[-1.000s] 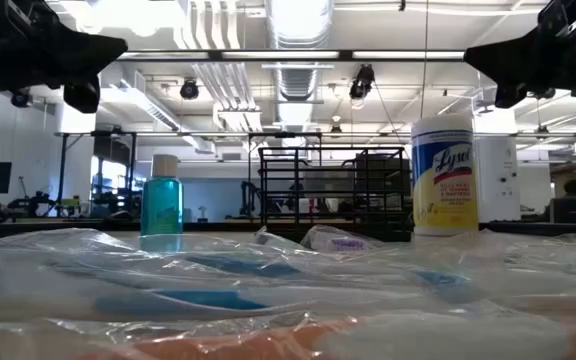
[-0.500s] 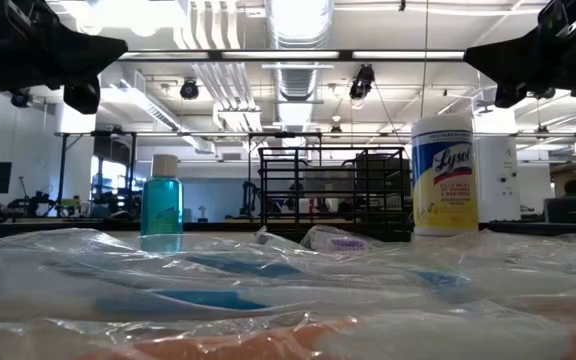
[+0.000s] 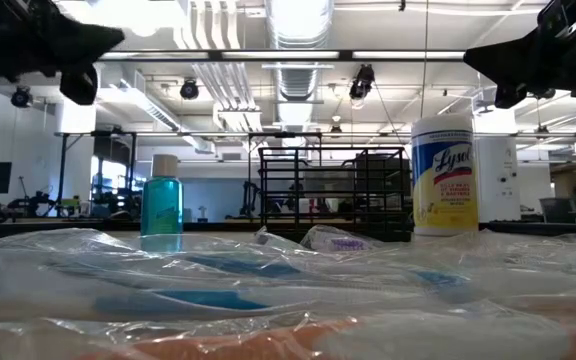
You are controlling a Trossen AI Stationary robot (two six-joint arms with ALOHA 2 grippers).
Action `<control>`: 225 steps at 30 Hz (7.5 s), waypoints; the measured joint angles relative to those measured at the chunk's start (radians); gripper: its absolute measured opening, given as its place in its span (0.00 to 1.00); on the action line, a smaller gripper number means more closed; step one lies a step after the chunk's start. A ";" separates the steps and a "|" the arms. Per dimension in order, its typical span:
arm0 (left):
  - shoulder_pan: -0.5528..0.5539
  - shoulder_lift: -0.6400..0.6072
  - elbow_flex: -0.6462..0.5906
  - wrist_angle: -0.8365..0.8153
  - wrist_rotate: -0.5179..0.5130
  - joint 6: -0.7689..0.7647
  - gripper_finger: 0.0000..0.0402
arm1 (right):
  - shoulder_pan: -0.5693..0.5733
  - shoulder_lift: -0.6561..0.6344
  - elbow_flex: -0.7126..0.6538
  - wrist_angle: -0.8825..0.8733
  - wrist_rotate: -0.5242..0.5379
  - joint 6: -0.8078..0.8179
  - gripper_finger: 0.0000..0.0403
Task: Pick & Place toothbrushing station
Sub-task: Put the top blue mouthwash into the mesh organizer
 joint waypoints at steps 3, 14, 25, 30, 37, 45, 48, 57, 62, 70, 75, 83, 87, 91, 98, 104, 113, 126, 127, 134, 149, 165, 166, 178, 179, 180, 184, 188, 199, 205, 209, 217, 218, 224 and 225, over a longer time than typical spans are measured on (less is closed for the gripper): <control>0.000 0.049 0.107 -0.080 -0.004 0.003 0.02 | 0.000 0.000 0.000 0.000 0.000 -0.005 0.09; 0.001 0.464 0.538 -0.422 -0.088 0.033 0.01 | 0.000 0.001 0.000 -0.003 0.000 -0.008 0.09; -0.001 0.859 0.821 -0.707 -0.110 -0.058 0.03 | 0.000 0.001 0.000 -0.011 0.000 -0.008 0.09; -0.030 0.959 0.873 -0.710 -0.110 -0.154 0.11 | 0.000 0.003 0.000 -0.012 0.000 -0.008 0.09; -0.080 1.080 0.937 -0.781 -0.088 -0.256 0.32 | 0.000 0.009 0.001 -0.027 0.001 -0.026 0.09; -0.148 1.210 0.994 -0.933 -0.069 -0.262 0.45 | 0.000 0.008 0.001 -0.022 0.071 -0.027 0.09; -0.166 1.266 1.008 -0.935 -0.069 -0.263 0.44 | 0.000 0.009 0.001 -0.023 0.115 -0.015 0.09; -0.182 1.371 1.057 -0.953 -0.003 -0.322 0.47 | 0.000 0.012 0.001 -0.028 0.129 -0.012 0.09; -0.183 1.428 1.057 -0.960 0.059 -0.338 0.48 | 0.000 0.012 0.001 -0.030 0.129 -0.015 0.09; -0.182 1.485 1.056 -0.972 0.056 -0.340 0.48 | 0.000 0.013 0.001 -0.030 0.129 -0.015 0.09; -0.182 1.495 1.056 -0.989 0.056 -0.346 0.48 | 0.000 0.013 0.001 -0.030 0.129 -0.015 0.09; -0.184 1.522 1.056 -0.988 0.058 -0.368 0.48 | 0.000 0.013 0.001 -0.030 0.129 -0.015 0.09; -0.184 1.532 1.055 -0.987 0.058 -0.368 0.48 | 0.000 0.013 0.000 -0.030 0.129 -0.015 0.09; -0.184 1.533 1.055 -0.987 0.058 -0.369 0.48 | 0.000 0.013 0.000 -0.030 0.129 -0.015 0.09; -0.184 1.533 1.039 -0.969 0.055 -0.367 0.48 | 0.000 0.013 0.000 -0.030 0.129 -0.016 0.09; -0.185 1.534 1.036 -0.967 0.033 -0.366 0.47 | 0.000 0.013 0.000 -0.030 0.129 -0.015 0.09; -0.185 1.534 1.036 -0.966 0.033 -0.362 0.30 | 0.000 0.013 0.000 -0.030 0.129 -0.015 0.09; -0.191 1.533 1.036 -0.966 0.034 -0.333 0.25 | 0.000 0.013 0.000 -0.030 0.129 -0.015 0.09; -0.191 1.533 1.037 -0.966 0.034 -0.332 0.24 | 0.000 0.013 0.000 -0.030 0.129 -0.015 0.09; -0.191 1.533 1.045 -0.967 0.036 -0.320 0.24 | 0.000 0.013 0.000 -0.030 0.129 -0.015 0.09; -0.194 1.578 1.056 -0.951 0.054 -0.337 0.24 | 0.000 0.014 0.000 -0.030 0.130 -0.015 0.09; -0.217 1.662 1.152 -1.005 0.046 -0.316 0.45 | 0.000 0.014 0.000 -0.032 0.129 -0.018 0.09; -0.217 1.665 1.149 -1.012 0.042 -0.316 0.45 | 0.000 0.014 0.000 -0.034 0.130 -0.017 0.09; -0.217 1.613 1.171 -1.021 -0.007 -0.341 0.46 | 0.000 0.015 0.000 -0.035 0.130 -0.015 0.09; -0.217 1.608 1.178 -1.032 -0.005 -0.360 0.46 | 0.000 0.017 0.000 -0.035 0.130 -0.015 0.09; -0.217 1.602 1.184 -1.043 -0.004 -0.374 0.46 | 0.000 0.017 0.000 -0.035 0.129 -0.015 0.09; -0.217 1.578 1.194 -1.062 0.007 -0.400 0.46 | 0.000 0.020 0.000 -0.038 0.130 -0.015 0.09; -0.220 1.582 1.175 -1.086 0.037 -0.430 0.46 | 0.000 0.020 0.000 -0.038 0.129 -0.015 0.09; -0.224 1.586 1.115 -1.025 0.039 -0.425 0.46 | 0.000 0.021 0.000 -0.037 0.130 -0.016 0.09; -0.224 1.586 1.115 -1.005 0.039 -0.399 0.46 | 0.000 0.021 0.000 -0.037 0.130 -0.016 0.09; -0.224 1.586 1.111 -0.999 0.039 -0.389 0.46 | 0.000 0.021 0.000 -0.037 0.129 -0.016 0.09; -0.224 1.587 1.101 -0.992 0.037 -0.384 0.43 | 0.000 0.021 0.000 -0.037 0.130 -0.016 0.09; -0.224 1.587 1.101 -0.992 0.037 -0.380 0.42 | 0.000 0.021 0.000 -0.037 0.130 -0.016 0.09; -0.224 1.587 1.101 -0.985 0.029 -0.366 0.26 | 0.000 0.021 0.000 -0.037 0.130 -0.016 0.09; -0.224 1.587 1.102 -0.985 0.029 -0.364 0.23 | 0.000 0.021 0.000 -0.037 0.130 -0.016 0.09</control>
